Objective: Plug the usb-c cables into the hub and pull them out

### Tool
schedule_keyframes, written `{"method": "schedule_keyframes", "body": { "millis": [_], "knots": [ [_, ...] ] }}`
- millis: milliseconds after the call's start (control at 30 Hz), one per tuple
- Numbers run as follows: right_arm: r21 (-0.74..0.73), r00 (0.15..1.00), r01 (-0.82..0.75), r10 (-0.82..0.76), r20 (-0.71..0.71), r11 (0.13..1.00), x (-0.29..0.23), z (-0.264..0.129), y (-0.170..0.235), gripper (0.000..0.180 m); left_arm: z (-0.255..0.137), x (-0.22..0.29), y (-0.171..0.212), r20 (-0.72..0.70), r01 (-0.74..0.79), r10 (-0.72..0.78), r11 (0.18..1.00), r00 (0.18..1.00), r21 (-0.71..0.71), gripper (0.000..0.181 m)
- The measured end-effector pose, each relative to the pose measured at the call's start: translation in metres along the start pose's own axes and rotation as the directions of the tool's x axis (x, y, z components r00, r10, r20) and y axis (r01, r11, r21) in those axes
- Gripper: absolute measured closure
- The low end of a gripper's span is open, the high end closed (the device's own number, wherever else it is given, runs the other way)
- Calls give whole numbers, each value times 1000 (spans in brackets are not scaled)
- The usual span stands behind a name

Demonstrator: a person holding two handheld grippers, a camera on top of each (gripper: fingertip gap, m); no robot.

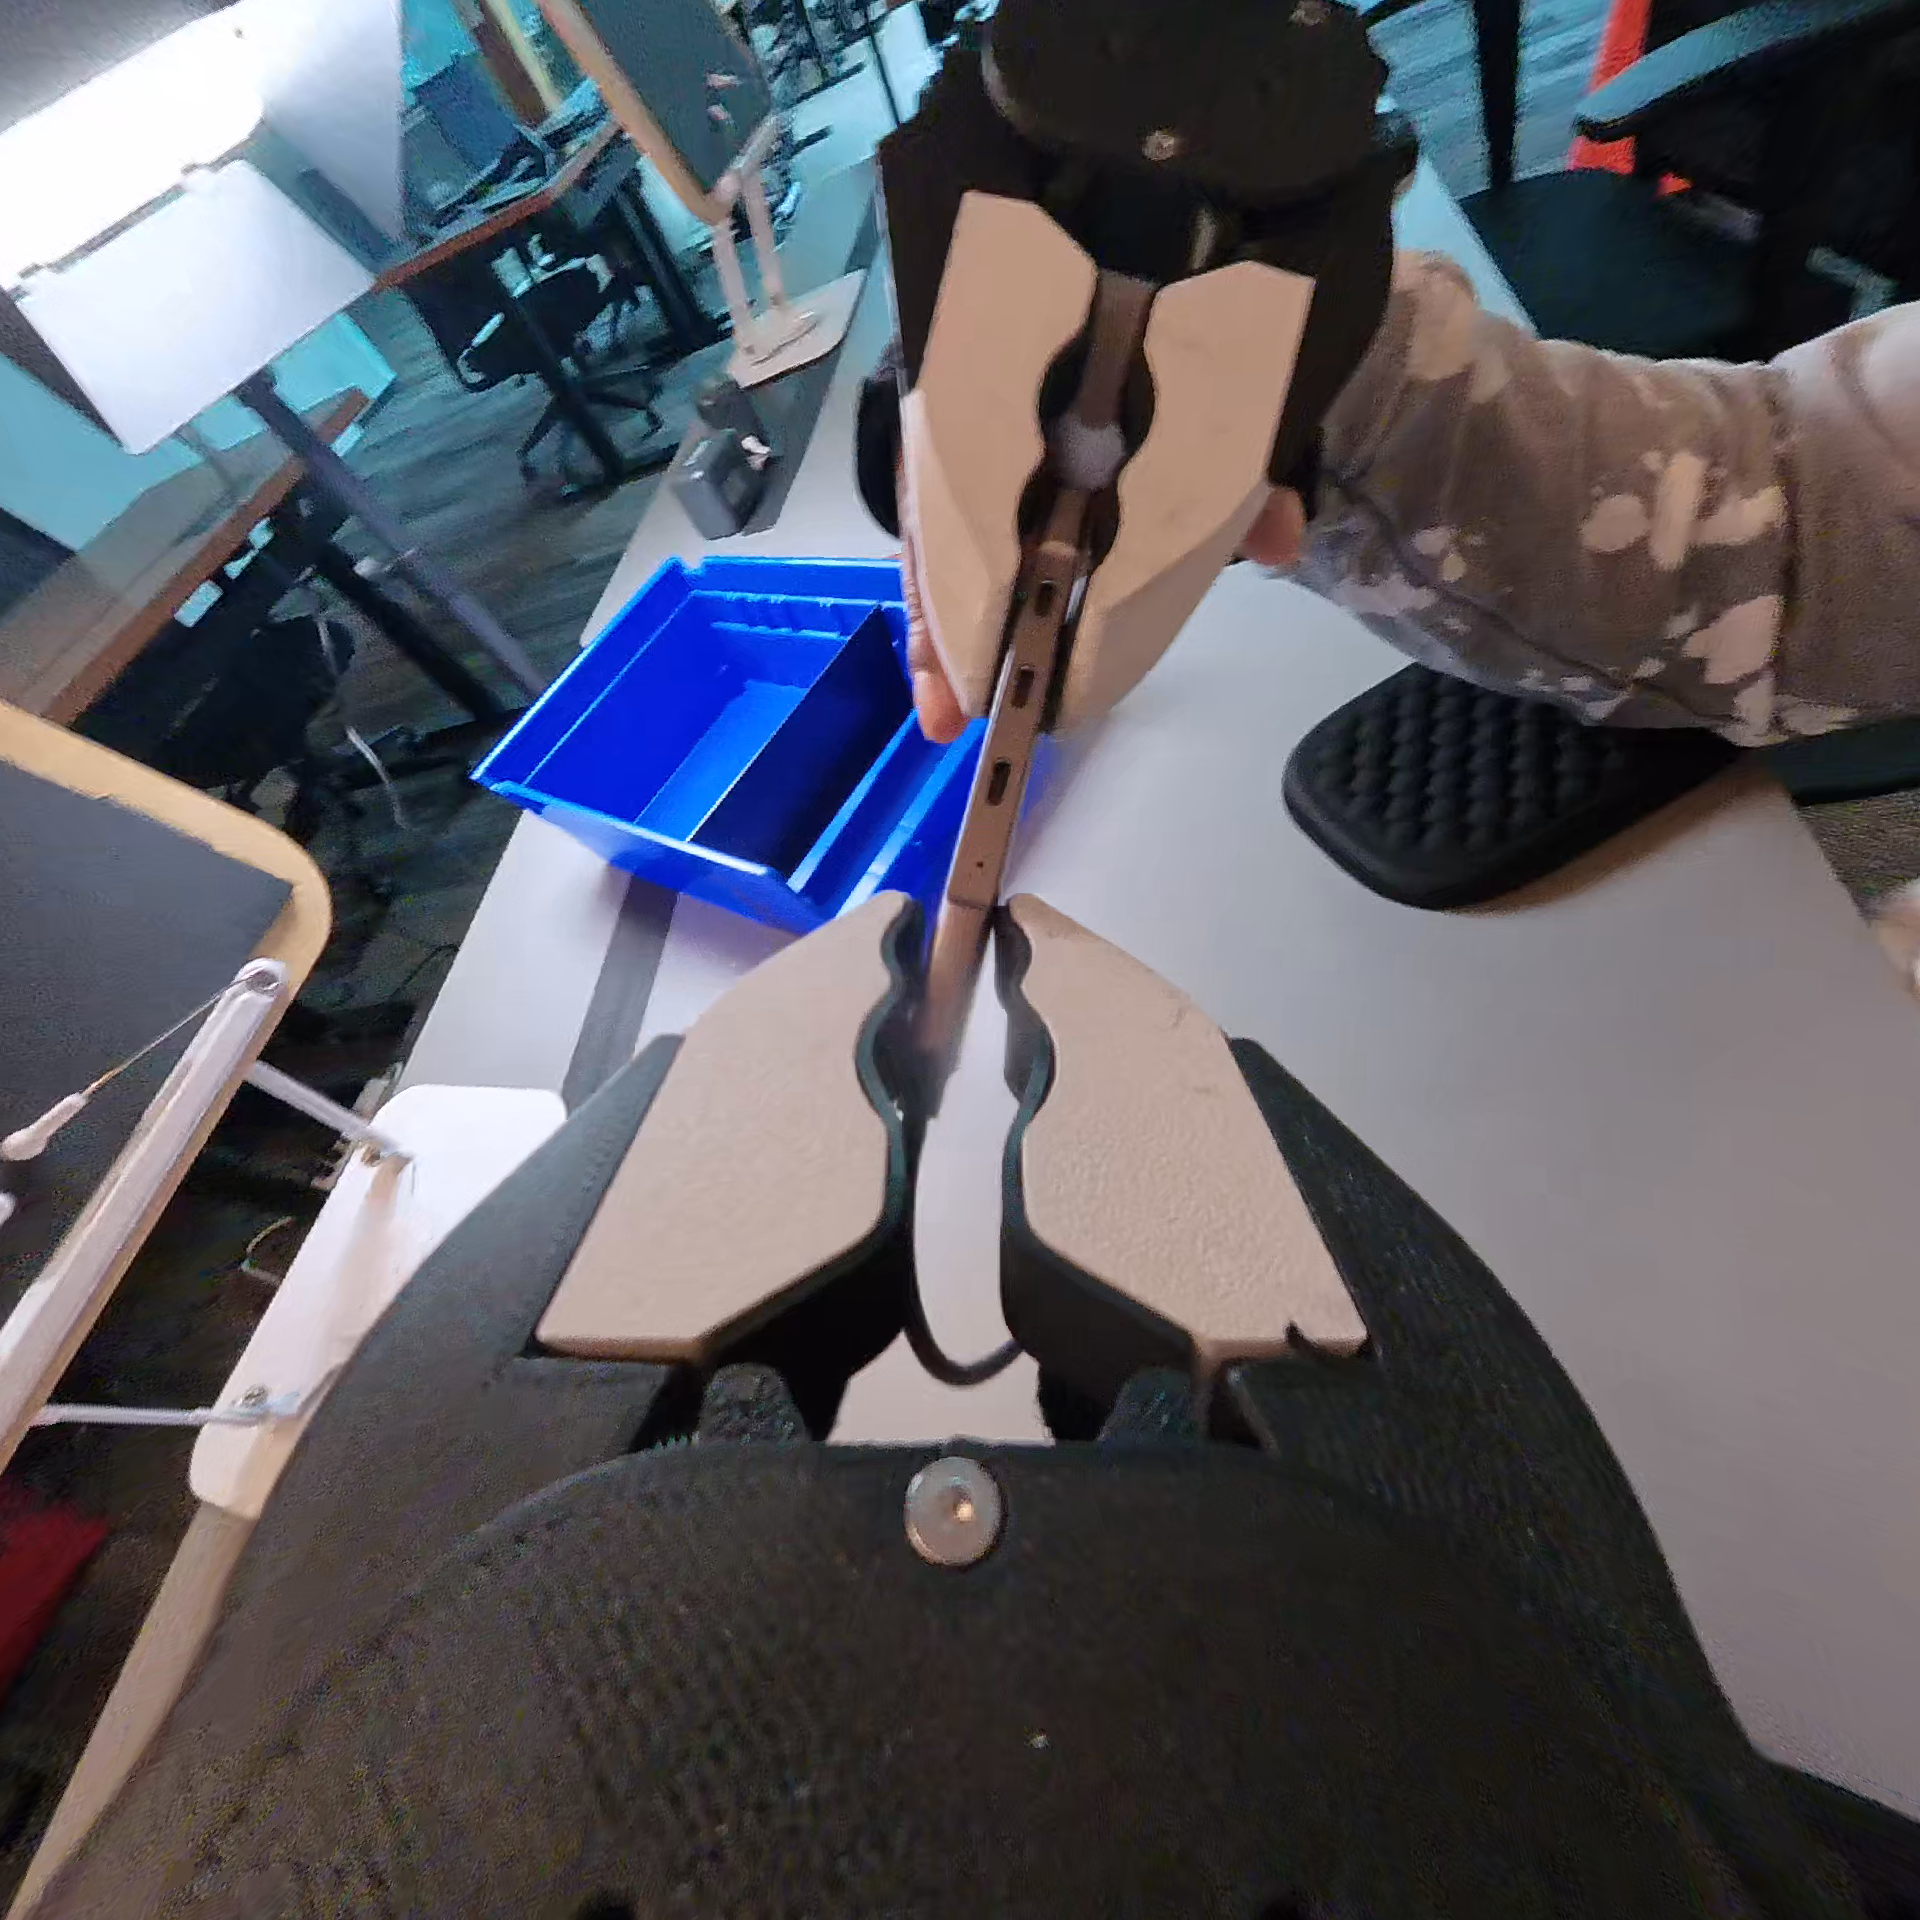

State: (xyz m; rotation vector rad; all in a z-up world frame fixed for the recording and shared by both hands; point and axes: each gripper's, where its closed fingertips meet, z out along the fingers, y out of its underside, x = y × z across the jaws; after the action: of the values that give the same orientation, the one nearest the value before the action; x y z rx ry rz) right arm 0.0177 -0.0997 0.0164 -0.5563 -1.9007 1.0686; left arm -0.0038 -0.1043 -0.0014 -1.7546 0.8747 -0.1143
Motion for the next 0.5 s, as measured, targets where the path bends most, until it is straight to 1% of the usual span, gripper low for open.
{"method": "schedule_keyframes", "body": {
  "millis": [33, 67, 133, 200, 267, 333, 367, 400, 467, 500],
  "knots": [
    [29, 1000, -9, 9, -2, 1000, 1, -2, -3, 171, 0, 0, -3, 1, 1, -1, 1000, 1000, 16, 168],
    [81, 1000, -22, 23, -5, 996, 3, -5, -10, 170, -1, 0, -8, -4, 4, -4, 999, 1000, 50, 168],
    [211, 998, -55, 62, -29, 976, 11, -12, -28, 166, -7, 2, -24, -30, 25, -20, 987, 999, 161, 169],
    [346, 992, -99, 118, -35, 933, 17, -18, -45, 164, -16, 3, -41, -81, 79, -58, 954, 995, 288, 171],
    [425, 987, -143, 159, -3, 894, 18, -19, -54, 157, -25, 2, -55, -134, 146, -100, 904, 986, 401, 171],
    [456, 984, -171, 177, 29, 874, 15, -15, -57, 152, -32, 2, -63, -192, 205, -127, 856, 973, 475, 171],
    [461, 983, -176, 182, 32, 870, 14, -12, -58, 152, -31, 2, -64, -210, 221, -133, 846, 969, 484, 171],
    [469, 984, -170, 178, 28, 867, 13, -9, -60, 154, -28, 4, -63, -220, 227, -134, 846, 966, 482, 171],
    [462, 987, -146, 157, 15, 875, 9, -4, -61, 166, -20, 8, -62, -241, 236, -132, 847, 962, 476, 171],
    [462, 990, -127, 143, 2, 877, 8, -4, -62, 168, -18, 11, -63, -260, 245, -129, 841, 957, 482, 171]
  ]
}}
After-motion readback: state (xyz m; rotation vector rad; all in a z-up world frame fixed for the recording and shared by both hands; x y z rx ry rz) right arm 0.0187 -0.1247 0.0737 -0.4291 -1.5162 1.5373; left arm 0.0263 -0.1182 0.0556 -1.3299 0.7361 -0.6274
